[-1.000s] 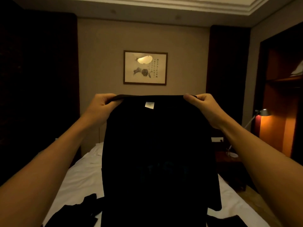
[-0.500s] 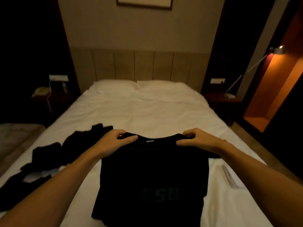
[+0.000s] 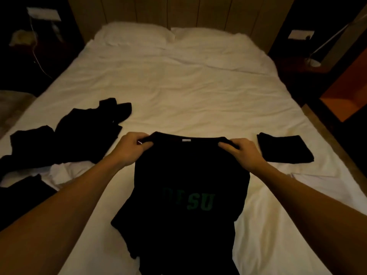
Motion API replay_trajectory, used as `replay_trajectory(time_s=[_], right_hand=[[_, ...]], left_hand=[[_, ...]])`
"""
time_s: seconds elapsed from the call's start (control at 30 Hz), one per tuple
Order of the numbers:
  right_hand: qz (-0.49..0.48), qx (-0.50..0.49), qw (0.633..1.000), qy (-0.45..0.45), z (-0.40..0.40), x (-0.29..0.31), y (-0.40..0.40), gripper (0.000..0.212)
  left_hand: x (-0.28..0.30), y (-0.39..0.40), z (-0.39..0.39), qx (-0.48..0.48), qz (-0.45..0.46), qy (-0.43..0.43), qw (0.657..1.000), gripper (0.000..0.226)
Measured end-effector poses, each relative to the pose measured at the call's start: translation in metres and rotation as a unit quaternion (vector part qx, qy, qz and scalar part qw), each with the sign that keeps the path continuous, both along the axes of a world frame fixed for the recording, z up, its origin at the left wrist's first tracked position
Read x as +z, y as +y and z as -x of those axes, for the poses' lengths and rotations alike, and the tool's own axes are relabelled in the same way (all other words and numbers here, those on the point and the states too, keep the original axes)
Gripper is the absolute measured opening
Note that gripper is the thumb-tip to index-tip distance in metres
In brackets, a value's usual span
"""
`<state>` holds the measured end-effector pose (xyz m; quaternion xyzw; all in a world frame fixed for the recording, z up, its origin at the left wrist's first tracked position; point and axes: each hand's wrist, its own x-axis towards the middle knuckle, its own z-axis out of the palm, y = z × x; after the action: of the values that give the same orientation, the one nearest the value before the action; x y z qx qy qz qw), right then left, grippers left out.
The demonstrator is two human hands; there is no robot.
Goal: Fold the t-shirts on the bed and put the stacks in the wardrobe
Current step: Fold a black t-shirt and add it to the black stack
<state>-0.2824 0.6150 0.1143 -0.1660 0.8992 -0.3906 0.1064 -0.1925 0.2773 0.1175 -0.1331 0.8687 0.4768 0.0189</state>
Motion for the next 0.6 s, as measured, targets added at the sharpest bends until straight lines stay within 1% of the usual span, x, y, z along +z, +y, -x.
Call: replay_trajectory(time_s=[0.1, 0.2, 0.27, 0.37, 0.47, 0.6], right_hand=[[-0.025, -0.007, 1.0, -0.008, 0.034, -0.03, -0.006, 0.045], [-0.048, -0.005, 0.998, -0.03, 0.07, -0.058, -0.012, 0.041], [-0.063, -0.019, 0.997, -0.042, 0.096, -0.079, -0.016, 0.042], [-0.1, -0.045, 0.993, -0.053, 0.131, -0.11, -0.025, 0.047], [-0.141, -0.056, 0.986, -0.064, 0.158, -0.144, -0.037, 0.047], [-0.183, -0.075, 0.978, -0.073, 0.184, -0.188, -0.048, 0.044]], left_hand=[[-0.032, -0.001, 0.033, 0.046, -0.006, 0.018, 0.999, 0.021], [-0.06, 0.001, 0.066, 0.068, 0.033, 0.037, 0.996, 0.024], [-0.08, 0.002, 0.09, 0.089, 0.055, 0.041, 0.994, 0.023], [-0.111, -0.001, 0.126, 0.118, 0.059, 0.005, 0.991, 0.02], [-0.142, -0.008, 0.156, 0.139, 0.043, -0.031, 0.989, 0.022], [-0.182, -0.019, 0.185, 0.125, 0.0, -0.079, 0.989, 0.024]])
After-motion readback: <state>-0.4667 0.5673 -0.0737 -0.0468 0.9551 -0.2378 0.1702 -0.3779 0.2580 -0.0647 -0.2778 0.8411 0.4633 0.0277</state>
